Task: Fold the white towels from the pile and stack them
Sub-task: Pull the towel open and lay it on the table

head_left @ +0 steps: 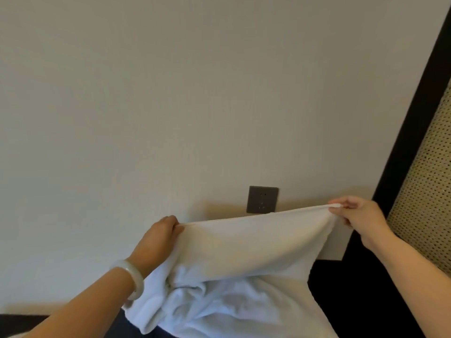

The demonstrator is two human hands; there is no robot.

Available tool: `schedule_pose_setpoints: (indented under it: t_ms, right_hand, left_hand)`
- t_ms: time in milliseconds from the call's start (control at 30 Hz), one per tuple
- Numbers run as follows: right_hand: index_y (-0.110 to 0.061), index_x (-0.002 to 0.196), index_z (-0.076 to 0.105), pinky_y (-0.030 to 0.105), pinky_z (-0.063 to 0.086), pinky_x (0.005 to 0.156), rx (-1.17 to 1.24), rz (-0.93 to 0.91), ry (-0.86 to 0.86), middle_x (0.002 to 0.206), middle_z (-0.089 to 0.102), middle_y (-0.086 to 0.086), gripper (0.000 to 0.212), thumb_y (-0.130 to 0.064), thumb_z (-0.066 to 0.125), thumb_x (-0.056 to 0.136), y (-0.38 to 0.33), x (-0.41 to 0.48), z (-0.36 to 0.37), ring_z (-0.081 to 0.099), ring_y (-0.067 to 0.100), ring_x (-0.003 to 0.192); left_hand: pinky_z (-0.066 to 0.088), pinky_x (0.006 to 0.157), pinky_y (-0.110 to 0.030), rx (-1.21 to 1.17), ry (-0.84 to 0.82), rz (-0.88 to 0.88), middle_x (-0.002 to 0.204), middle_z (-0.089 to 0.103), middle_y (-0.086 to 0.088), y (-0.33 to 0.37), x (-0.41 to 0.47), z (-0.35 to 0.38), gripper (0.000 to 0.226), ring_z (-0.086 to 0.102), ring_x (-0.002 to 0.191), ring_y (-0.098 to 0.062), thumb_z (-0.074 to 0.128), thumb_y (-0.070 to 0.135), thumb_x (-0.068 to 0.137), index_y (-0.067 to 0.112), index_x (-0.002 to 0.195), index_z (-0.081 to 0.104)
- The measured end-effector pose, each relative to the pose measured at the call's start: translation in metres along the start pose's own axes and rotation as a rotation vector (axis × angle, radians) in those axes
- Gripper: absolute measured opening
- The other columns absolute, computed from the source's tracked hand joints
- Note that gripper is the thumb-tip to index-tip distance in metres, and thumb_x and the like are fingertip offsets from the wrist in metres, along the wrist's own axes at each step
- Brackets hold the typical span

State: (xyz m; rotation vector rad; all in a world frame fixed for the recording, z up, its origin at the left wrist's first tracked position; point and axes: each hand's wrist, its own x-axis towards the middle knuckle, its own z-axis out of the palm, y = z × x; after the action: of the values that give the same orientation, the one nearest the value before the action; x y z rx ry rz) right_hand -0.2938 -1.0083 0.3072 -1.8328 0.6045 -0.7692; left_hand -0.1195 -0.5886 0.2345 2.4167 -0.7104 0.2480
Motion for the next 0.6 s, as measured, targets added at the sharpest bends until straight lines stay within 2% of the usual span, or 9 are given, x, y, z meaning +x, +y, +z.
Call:
schedule_pose_setpoints:
  t_ms: [100,200,267,333,400,500,533,600]
  right_hand:
    - [-0.002,0.085,0.063,0.017,0.052,0.044,0.127,0.096,0.007,0.075,0.063,0.016,0.016,0.014,0.06,0.087,-0.006,0.007,0.001,0.067,0.014,0.05]
    - [0.002,0.076,0.057,0.016,0.056,0.05,0.176,0.163,0.004,0.081,0.058,0.018,0.023,0.022,0.055,0.085,-0.014,0.004,0.014,0.066,0.027,0.064]
    - [0.001,0.072,0.058,0.015,0.056,0.054,0.113,0.147,-0.074,0.077,0.06,0.016,0.024,0.023,0.061,0.081,-0.014,-0.002,0.025,0.065,0.023,0.062]
    - [-0.001,0.073,0.06,0.014,0.056,0.056,0.069,0.138,-0.124,0.076,0.061,0.015,0.022,0.019,0.066,0.08,-0.01,-0.008,0.026,0.066,0.015,0.052]
    - [0.0,0.078,0.059,0.014,0.055,0.052,0.096,0.163,-0.087,0.08,0.061,0.017,0.017,0.015,0.066,0.082,-0.006,-0.007,0.01,0.065,0.012,0.046]
    - [0.009,0.089,0.059,0.015,0.055,0.05,0.156,0.195,-0.055,0.083,0.061,0.02,0.007,0.013,0.063,0.084,-0.005,0.001,-0.02,0.067,0.014,0.047]
    - [0.009,0.09,0.059,0.016,0.056,0.051,0.144,0.197,-0.062,0.083,0.061,0.021,0.007,0.013,0.063,0.085,-0.007,0.004,-0.026,0.068,0.015,0.049]
    - [0.007,0.089,0.059,0.02,0.059,0.056,0.13,0.199,-0.073,0.084,0.063,0.022,0.008,0.013,0.063,0.085,-0.018,0.011,-0.028,0.07,0.018,0.052]
  left_hand:
    - [0.037,0.061,-0.023,-0.121,0.025,-0.072,0.08,0.058,0.001,0.012,0.008,0.004,0.024,0.053,0.072,-0.013,0.047,0.028,0.101,0.017,0.08,0.049]
    - [0.038,0.057,-0.026,-0.2,0.071,-0.103,0.075,0.058,-0.001,0.025,0.015,0.009,0.018,0.053,0.066,-0.014,0.048,0.026,0.1,0.018,0.084,0.044]
    - [0.039,0.058,-0.027,-0.197,0.054,-0.113,0.077,0.059,-0.001,0.032,0.017,0.013,0.007,0.055,0.067,-0.015,0.047,0.024,0.1,0.018,0.097,0.045]
    - [0.041,0.07,-0.025,-0.078,-0.034,-0.103,0.092,0.064,-0.004,0.03,0.018,0.013,0.017,0.06,0.082,-0.019,0.047,0.023,0.102,0.013,0.114,0.054]
    - [0.04,0.076,-0.022,0.008,-0.154,-0.075,0.103,0.068,-0.003,0.02,0.015,0.003,0.021,0.062,0.096,-0.019,0.052,0.026,0.1,0.013,0.111,0.066]
    - [0.043,0.07,-0.012,-0.01,-0.346,0.044,0.091,0.071,0.01,0.009,0.011,-0.027,0.015,0.063,0.082,0.001,0.066,0.036,0.092,0.024,0.094,0.074]
    - [0.043,0.069,-0.01,0.024,-0.365,0.087,0.09,0.071,0.011,0.011,0.014,-0.035,0.013,0.062,0.08,0.002,0.068,0.036,0.09,0.025,0.093,0.074]
    - [0.04,0.069,-0.011,0.141,-0.293,0.16,0.095,0.073,0.004,0.022,0.032,-0.051,0.014,0.063,0.085,-0.006,0.068,0.031,0.091,0.02,0.097,0.075]
